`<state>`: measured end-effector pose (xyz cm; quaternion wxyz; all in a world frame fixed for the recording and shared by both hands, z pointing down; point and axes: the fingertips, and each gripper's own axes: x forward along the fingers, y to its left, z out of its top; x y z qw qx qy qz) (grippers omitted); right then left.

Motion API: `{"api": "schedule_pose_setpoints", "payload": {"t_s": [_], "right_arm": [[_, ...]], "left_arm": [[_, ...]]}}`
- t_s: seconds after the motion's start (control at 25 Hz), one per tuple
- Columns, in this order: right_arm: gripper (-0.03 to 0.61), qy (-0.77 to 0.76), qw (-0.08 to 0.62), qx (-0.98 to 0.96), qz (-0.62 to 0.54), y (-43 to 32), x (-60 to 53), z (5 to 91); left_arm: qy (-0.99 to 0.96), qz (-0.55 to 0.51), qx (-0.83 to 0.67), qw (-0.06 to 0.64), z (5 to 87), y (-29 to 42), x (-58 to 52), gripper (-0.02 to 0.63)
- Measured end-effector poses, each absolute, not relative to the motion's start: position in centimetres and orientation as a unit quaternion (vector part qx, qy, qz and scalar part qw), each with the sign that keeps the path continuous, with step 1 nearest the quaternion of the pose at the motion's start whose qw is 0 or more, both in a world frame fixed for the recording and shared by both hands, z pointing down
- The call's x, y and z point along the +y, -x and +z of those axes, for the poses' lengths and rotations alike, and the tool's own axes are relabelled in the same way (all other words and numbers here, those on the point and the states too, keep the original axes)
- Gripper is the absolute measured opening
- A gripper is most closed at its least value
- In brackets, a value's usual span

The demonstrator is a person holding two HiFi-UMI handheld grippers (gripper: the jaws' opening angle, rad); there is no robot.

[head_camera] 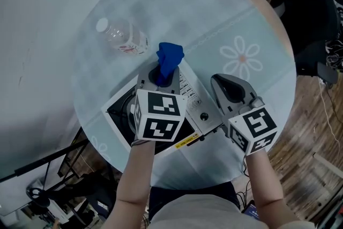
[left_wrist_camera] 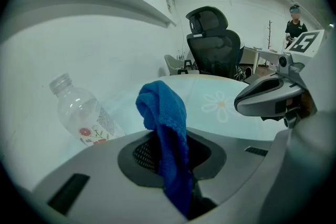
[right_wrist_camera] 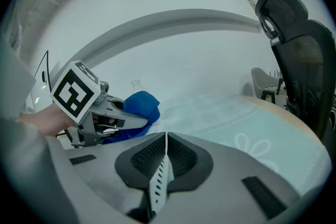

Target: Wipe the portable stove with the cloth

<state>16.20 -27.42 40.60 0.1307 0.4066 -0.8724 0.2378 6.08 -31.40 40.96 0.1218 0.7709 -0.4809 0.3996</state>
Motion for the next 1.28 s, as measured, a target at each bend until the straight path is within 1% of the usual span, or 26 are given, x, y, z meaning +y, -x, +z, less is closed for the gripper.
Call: {"api": "schedule_pose_setpoints", "payload": {"t_s": [0.48, 1.28], "right_arm": [[0.025, -0.406, 0.135, -0.869, 0.250, -16.1, -26.6, 41.8], [0.025, -0.413, 0.137, -0.864, 0.254, -17.2, -24.8, 42.1]], "left_arm": [[-0.776, 0.442, -0.435, 0.113, 42.5, -7.0, -30.5, 0.091], [-0.792, 0.467, -0.379, 0.104, 43.0, -9.5, -27.7, 0.091]]}}
